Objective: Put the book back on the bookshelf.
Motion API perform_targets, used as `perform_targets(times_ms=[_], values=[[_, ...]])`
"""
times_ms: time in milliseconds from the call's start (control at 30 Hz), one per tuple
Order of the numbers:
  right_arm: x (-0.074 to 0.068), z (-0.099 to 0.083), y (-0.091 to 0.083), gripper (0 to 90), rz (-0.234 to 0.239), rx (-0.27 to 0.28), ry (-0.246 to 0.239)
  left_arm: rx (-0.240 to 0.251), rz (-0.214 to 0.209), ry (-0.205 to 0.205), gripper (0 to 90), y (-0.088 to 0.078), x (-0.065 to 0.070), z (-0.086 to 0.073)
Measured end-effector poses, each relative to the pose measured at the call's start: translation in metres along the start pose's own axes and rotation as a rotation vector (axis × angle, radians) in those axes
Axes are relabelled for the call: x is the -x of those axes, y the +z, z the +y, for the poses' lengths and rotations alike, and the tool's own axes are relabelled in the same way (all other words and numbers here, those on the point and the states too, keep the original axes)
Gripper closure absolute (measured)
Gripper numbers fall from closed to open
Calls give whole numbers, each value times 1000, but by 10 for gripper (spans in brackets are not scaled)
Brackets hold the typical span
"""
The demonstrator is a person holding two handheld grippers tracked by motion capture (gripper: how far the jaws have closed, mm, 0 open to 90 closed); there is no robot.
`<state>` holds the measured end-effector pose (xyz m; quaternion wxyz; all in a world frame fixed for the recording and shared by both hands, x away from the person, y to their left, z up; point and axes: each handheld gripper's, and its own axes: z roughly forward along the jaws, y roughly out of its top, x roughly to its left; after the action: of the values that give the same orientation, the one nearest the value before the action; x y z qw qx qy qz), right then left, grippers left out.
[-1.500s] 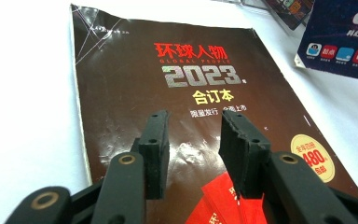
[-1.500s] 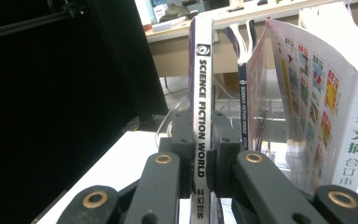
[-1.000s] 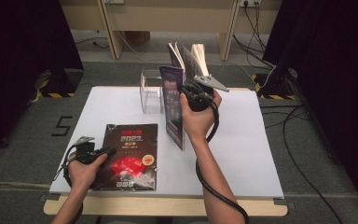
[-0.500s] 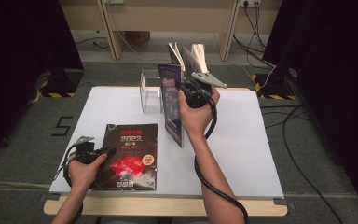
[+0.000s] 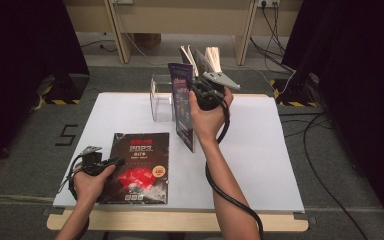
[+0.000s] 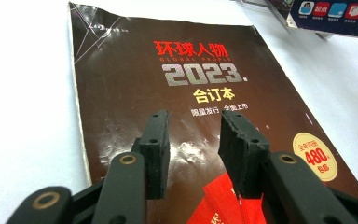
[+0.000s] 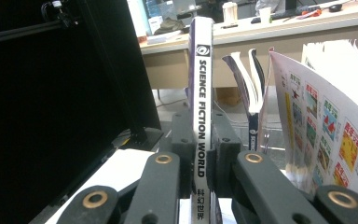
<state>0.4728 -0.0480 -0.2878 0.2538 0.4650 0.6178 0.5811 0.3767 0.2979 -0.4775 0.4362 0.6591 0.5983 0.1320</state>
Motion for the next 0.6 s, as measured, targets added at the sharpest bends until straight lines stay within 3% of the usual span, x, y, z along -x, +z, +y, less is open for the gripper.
perform_targets(times_ms=[600], values=[[-4, 0, 19, 831, -10, 8, 1, 3, 3, -1, 623, -1, -1, 0]])
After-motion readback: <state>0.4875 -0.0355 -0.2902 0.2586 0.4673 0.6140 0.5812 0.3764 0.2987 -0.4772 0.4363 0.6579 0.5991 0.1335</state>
